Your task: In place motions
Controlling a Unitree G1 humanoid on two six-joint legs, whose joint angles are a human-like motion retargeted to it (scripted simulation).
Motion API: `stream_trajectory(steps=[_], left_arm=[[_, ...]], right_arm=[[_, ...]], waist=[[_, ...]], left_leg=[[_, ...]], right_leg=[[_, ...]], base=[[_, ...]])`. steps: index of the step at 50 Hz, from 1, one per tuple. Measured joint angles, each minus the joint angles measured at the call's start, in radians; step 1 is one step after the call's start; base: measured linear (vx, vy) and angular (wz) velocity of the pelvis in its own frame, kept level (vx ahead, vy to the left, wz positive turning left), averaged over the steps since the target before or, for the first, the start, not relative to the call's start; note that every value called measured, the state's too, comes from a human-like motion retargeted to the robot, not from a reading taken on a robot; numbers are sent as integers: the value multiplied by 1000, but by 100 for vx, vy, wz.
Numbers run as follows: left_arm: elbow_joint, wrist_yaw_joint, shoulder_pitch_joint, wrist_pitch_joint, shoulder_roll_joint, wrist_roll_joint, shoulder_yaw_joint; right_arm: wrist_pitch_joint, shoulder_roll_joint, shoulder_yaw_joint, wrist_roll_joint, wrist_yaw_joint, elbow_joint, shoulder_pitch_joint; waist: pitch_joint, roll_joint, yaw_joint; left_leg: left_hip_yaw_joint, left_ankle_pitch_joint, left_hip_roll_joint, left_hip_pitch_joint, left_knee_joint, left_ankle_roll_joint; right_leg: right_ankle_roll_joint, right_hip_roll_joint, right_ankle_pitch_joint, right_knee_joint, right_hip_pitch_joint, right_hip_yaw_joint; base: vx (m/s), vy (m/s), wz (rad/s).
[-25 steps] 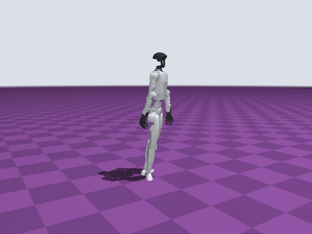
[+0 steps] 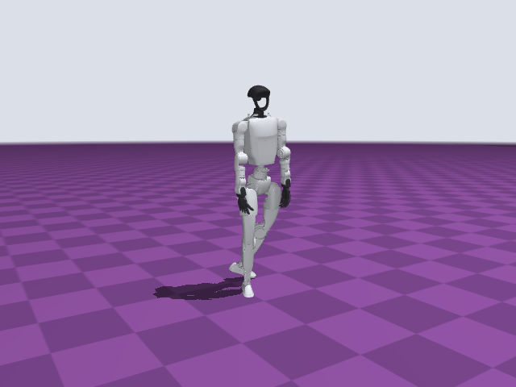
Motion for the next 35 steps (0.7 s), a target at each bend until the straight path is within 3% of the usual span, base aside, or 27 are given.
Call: stream_trajectory(steps=[3, 4, 9, 15, 20, 22, 23, 25, 27, 31, 35], left_arm=[[15, 15, 24, 8, 9, -7, 29], [15, 19, 33, 9, 9, -9, 38], [-4, 22, 59, 4, -4, -23, 69], [-25, 15, 51, 2, -16, -16, 67], [-36, 15, 34, 0, -19, -17, 48], [-41, 14, 35, -1, -19, -16, 44], [-42, 12, 39, -2, -18, -17, 44], [-35, 0, 37, 4, -14, -21, 48], [-26, -2, 18, 13, -14, -22, 40], [-46, 1, -26, 12, -13, -16, 10], [-98, -27, -43, 14, -19, 1, -9]], right_arm=[[0, -8, 21, -14, 7, 16, -7], [0, -13, 25, -18, 8, 24, -8], [11, -47, 34, -16, -17, 78, -19], [24, -87, 11, 17, -68, 145, -7], [30, -105, -14, 29, -93, 190, 15], [33, -108, -16, 22, -92, 199, 26], [36, -110, -13, 16, -87, 203, 31], [50, -103, -6, -2, -85, 203, 36], [49, -80, -23, -1, -112, 188, 45], [4, -48, -50, 64, -100, 158, 80], [21, -12, -66, 99, -56, 154, 114]], waist=[[15, -60, 14], [22, -70, 25], [88, -81, 64], [138, -97, 95], [193, -56, 164], [193, -39, 155], [179, -33, 127], [152, -7, 56], [150, 4, -1], [158, 10, -18], [132, 0, -12]], left_leg=[[-212, 26, 34, -95, 253, 140], [-282, 20, 45, -136, 338, 154], [-613, -61, -19, -288, 531, 92], [-698, -266, -81, -365, 404, 138], [-1023, -170, -197, -329, 2, 82], [-1063, -60, -198, -310, -117, 83], [-1100, -77, -203, -306, -120, 48], [-869, -88, -93, -305, -129, -16], [-998, -49, -156, -276, -201, 29], [-974, -41, -160, -246, -247, 36], [-948, -50, -169, -250, -251, 46]], right_leg=[[0, -51, 8, 25, -18, 115], [-3, -53, 15, 28, -23, 152], [-29, -15, 69, 8, -17, 297], [-47, 15, 112, -18, -17, 433], [-66, 136, 145, -46, 20, 563], [-69, 174, 152, -54, 30, 594], [-67, 179, 154, -55, 26, 597], [-62, 195, 153, -51, 5, 590], [-63, 196, 152, -56, 8, 581], [-53, 207, 154, -50, 6, 621], [-42, 205, 158, -47, -9, 647]], base=[[-3, 11, -196], [-3, 10, -225], [-10, 11, -209], [-7, 8, -176], [1, 2, -193], [17, -3, -110], [21, -5, -43], [17, -5, -3], [7, -1, 16], [7, -2, -53], [14, -8, -34]])
